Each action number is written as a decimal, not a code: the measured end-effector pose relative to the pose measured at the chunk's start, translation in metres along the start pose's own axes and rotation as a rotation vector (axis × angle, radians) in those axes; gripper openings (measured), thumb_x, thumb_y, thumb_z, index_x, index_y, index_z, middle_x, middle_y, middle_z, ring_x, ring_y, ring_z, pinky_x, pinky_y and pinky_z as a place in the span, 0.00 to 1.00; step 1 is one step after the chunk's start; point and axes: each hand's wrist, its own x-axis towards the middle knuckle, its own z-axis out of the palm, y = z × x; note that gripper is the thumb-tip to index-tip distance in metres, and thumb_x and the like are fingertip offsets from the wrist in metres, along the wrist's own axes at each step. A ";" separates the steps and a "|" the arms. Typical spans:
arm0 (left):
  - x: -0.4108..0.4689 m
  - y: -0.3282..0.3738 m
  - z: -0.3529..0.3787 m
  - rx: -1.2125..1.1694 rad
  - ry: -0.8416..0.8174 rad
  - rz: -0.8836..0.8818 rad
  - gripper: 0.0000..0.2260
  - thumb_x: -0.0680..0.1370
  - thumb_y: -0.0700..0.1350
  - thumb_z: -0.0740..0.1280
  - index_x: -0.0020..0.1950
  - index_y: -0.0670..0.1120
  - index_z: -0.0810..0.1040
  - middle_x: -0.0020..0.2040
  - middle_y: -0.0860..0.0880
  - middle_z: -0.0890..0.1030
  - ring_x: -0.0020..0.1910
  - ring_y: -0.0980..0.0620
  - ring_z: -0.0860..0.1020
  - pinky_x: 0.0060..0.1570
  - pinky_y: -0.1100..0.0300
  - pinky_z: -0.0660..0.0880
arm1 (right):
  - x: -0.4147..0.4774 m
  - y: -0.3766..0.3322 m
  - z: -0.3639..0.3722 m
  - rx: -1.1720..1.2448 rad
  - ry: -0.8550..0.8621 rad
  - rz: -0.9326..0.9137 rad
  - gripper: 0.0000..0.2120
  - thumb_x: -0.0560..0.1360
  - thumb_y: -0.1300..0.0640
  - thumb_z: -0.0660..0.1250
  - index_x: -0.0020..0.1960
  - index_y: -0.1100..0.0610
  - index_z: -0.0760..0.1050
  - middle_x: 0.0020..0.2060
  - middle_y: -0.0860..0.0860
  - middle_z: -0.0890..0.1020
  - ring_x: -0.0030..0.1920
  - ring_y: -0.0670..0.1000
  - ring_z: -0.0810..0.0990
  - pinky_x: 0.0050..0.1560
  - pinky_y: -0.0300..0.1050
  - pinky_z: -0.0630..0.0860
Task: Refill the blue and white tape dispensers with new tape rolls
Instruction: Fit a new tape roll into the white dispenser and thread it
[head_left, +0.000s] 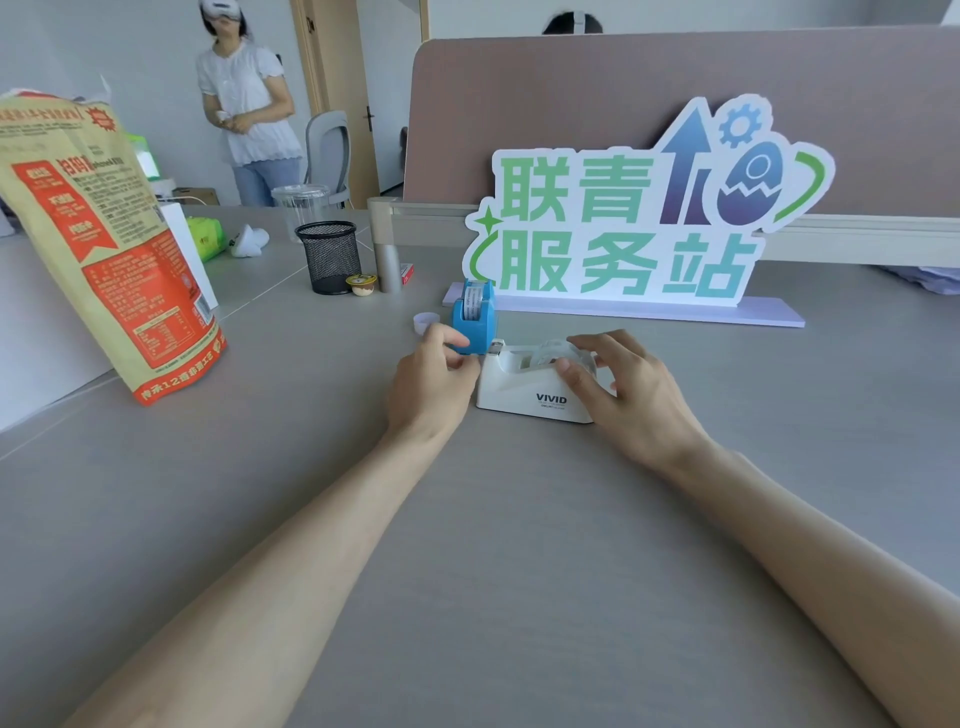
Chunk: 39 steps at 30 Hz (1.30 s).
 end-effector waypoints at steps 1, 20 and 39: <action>0.001 -0.001 -0.001 0.063 -0.031 0.027 0.06 0.75 0.46 0.65 0.52 0.49 0.77 0.43 0.55 0.81 0.48 0.50 0.79 0.48 0.53 0.77 | 0.000 0.000 0.000 0.007 0.001 0.001 0.20 0.78 0.42 0.61 0.64 0.52 0.75 0.60 0.49 0.77 0.56 0.52 0.79 0.54 0.52 0.77; -0.010 -0.001 -0.007 0.571 -0.045 0.348 0.10 0.76 0.39 0.59 0.47 0.47 0.80 0.47 0.49 0.77 0.47 0.45 0.76 0.35 0.57 0.66 | -0.001 -0.002 -0.010 0.034 -0.135 0.052 0.21 0.71 0.47 0.70 0.62 0.47 0.71 0.53 0.48 0.82 0.55 0.52 0.79 0.57 0.50 0.76; -0.013 0.000 0.000 0.255 -0.484 0.329 0.26 0.71 0.62 0.66 0.68 0.62 0.67 0.64 0.51 0.74 0.65 0.53 0.73 0.63 0.51 0.72 | 0.007 -0.013 -0.029 0.052 -0.317 0.149 0.21 0.71 0.51 0.73 0.56 0.54 0.65 0.57 0.50 0.78 0.42 0.45 0.81 0.46 0.43 0.72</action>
